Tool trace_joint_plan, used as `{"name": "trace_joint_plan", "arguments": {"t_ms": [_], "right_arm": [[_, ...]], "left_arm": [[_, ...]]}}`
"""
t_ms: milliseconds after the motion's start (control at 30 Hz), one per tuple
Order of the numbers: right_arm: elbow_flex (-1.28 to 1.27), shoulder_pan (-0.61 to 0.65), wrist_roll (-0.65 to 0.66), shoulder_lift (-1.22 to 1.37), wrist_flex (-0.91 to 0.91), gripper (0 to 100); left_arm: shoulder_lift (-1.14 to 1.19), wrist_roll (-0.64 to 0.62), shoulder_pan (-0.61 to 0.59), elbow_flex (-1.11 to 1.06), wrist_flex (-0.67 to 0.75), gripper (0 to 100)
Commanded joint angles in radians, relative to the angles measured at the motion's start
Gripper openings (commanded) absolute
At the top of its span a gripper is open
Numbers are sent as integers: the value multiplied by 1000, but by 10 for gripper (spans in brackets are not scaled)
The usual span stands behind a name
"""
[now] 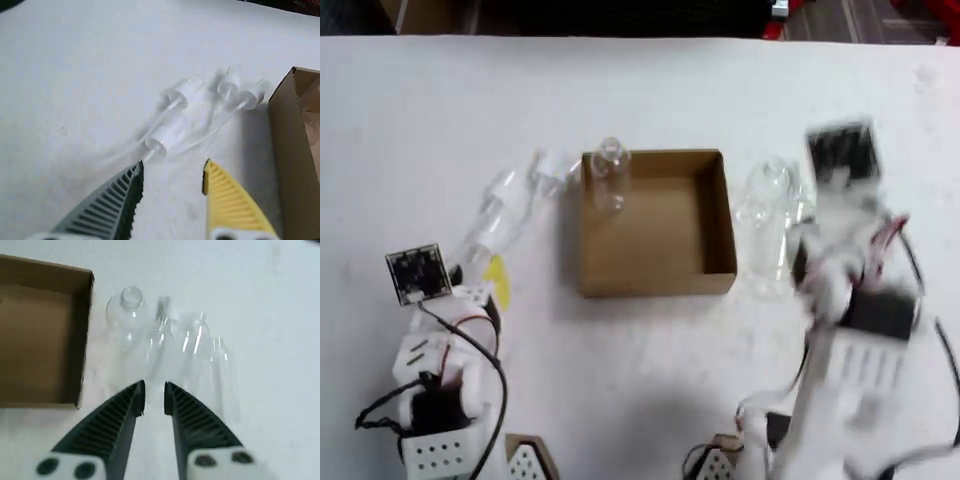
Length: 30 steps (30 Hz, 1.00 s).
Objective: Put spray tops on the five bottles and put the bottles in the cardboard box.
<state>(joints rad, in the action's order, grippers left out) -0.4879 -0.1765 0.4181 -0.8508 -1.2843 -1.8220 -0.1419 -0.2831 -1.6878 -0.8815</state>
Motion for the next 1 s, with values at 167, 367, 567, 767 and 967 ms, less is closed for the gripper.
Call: {"name": "trace_joint_plan", "arguments": {"t_ms": [167, 367, 567, 767, 967], "right_arm": [[582, 128, -158, 651, -140, 91], [961, 194, -255, 972, -309, 138], [1287, 196, -293, 1208, -433, 141], [1320, 160, -293, 1302, -443, 140], [1326, 160, -293, 1323, -443, 140]], "left_arm": [[-10, -11, 13, 5, 69, 184], [-10, 52, 45, 0, 80, 184], [-10, 52, 54, 0, 78, 184], [-10, 52, 59, 0, 80, 184], [-10, 52, 61, 0, 81, 184]]}}
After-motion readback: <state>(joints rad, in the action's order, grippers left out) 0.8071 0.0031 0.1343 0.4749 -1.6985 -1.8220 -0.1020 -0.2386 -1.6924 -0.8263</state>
